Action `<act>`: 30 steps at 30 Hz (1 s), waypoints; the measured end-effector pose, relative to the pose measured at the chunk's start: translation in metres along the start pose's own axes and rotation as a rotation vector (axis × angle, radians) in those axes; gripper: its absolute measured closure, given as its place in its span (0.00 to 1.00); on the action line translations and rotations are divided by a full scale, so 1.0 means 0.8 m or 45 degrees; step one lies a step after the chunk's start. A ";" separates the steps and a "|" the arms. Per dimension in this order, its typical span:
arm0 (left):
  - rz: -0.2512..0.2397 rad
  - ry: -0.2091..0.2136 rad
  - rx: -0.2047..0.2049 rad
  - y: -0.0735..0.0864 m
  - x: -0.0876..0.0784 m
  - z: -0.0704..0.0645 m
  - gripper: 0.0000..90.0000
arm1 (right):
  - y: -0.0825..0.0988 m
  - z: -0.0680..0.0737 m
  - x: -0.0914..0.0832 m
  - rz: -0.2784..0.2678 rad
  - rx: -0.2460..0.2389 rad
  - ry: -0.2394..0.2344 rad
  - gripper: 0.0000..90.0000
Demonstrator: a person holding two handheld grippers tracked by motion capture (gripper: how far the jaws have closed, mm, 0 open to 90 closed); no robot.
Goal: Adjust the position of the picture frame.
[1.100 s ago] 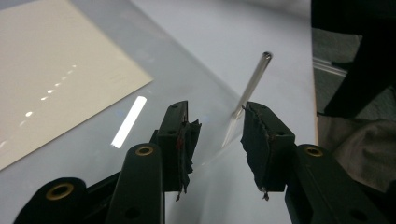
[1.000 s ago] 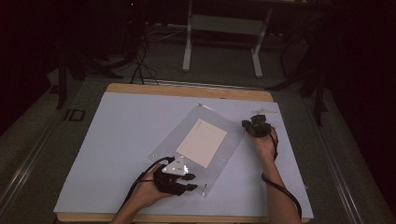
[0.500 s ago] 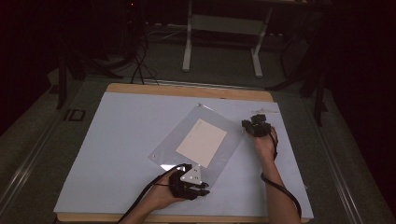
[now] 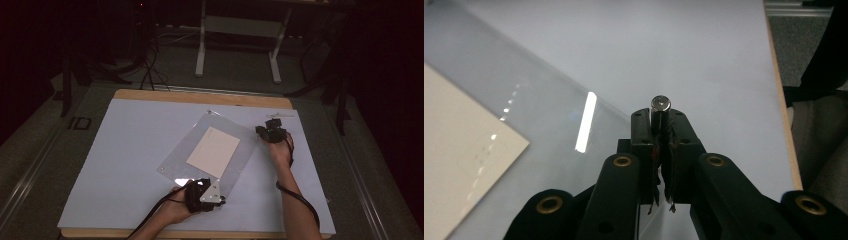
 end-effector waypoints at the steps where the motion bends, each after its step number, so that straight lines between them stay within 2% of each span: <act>1: 0.000 -0.004 0.001 0.000 -0.002 0.000 0.94 | -0.006 0.004 0.004 -0.002 -0.008 -0.010 0.94; 6: 0.008 -0.002 0.000 0.001 -0.011 -0.006 0.94 | -0.043 0.038 0.028 -0.012 -0.064 -0.074 0.94; 9: 0.018 -0.005 0.007 0.003 -0.015 -0.010 0.95 | -0.066 0.069 0.047 -0.022 -0.101 -0.136 0.94; 11: 0.003 -0.001 -0.007 0.003 -0.017 -0.010 0.95 | -0.080 0.093 0.061 -0.028 -0.125 -0.169 0.93; 16: -0.007 -0.010 -0.041 0.005 -0.022 -0.004 0.95 | -0.112 0.148 0.096 -0.014 -0.135 -0.231 0.93; 20: -0.009 -0.024 -0.066 0.006 -0.021 0.000 0.95 | -0.129 0.184 0.113 -0.006 -0.175 -0.280 0.93; 26: -0.027 -0.006 -0.094 0.003 -0.011 0.009 0.95 | -0.146 0.220 0.128 0.000 -0.210 -0.307 0.93; 28: -0.008 0.002 -0.100 0.008 -0.004 0.011 0.95 | -0.145 0.228 0.134 0.021 -0.216 -0.309 0.93; 30: -0.021 0.008 -0.108 0.009 -0.002 0.011 0.95 | -0.142 0.230 0.138 0.040 -0.227 -0.300 0.94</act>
Point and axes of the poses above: each handheld gripper's, and its own axes: x roughly forward along the jaws, y roughly out of its underside, z roughly to its left, the point moved 7 cm from there along x, roughly forward along the jaws, and after that the axes turned 13 degrees about -x, right-handed, at the moved point
